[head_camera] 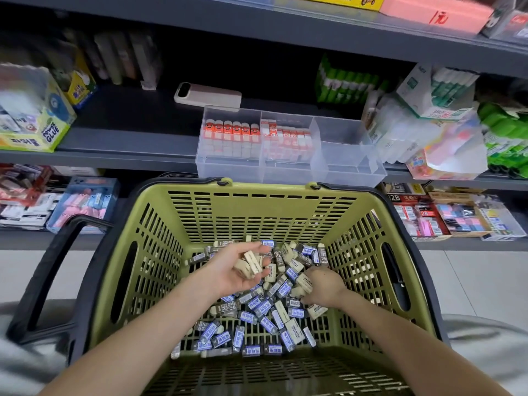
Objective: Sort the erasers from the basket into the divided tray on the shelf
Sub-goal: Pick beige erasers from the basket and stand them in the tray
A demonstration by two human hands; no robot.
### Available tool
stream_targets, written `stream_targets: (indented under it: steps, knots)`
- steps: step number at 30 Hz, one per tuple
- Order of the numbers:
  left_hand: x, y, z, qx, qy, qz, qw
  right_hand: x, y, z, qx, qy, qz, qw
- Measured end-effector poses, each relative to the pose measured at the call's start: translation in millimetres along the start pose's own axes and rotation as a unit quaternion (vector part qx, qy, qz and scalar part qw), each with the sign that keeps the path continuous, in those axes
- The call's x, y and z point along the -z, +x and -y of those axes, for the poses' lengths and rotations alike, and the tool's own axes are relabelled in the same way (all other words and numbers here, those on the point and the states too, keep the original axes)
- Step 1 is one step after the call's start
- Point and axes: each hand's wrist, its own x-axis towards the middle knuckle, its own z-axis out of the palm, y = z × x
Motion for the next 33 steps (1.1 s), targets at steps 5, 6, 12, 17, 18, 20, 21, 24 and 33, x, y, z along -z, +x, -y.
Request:
stream_targets:
  steps: [5, 6, 12, 17, 18, 20, 21, 24, 33]
  knots:
    - [5, 3, 5, 0.022, -0.018, -0.002, 1.0, 18, -14, 11, 0.001, 0.188, 0.024, 0.982]
    - [5, 3, 6, 0.025, -0.014, -0.005, 1.0, 24, -19, 16, 0.017, 0.238, 0.021, 0.971]
    - [-3, -4, 8, 0.043, -0.058, 0.024, 0.997, 86, -56, 61, 0.142, 0.391, -0.091, 0.905]
    - [-19, -22, -6, 0.032, -0.175, 0.117, 0.977, 119, -70, 91, 0.213, 0.271, -0.151, 0.927]
    - [-21, -27, -9, 0.029, -0.199, 0.135, 0.97, 124, -71, 94, 0.22, 0.254, -0.163, 0.928]
    - [-21, -34, -15, 0.023, -0.236, 0.165, 0.957, 131, -72, 97, 0.231, 0.239, -0.181, 0.926]
    - [-21, -38, -19, 0.014, -0.243, 0.175, 0.954, 134, -73, 99, 0.235, 0.224, -0.197, 0.925]
    - [-21, -48, -35, -0.025, -0.233, 0.184, 0.955, 148, -76, 99, 0.245, 0.221, -0.292, 0.898]
    - [-25, -80, -79, -0.103, -0.216, 0.175, 0.955, 198, -23, 53, -0.022, 0.21, -0.466, 0.86]
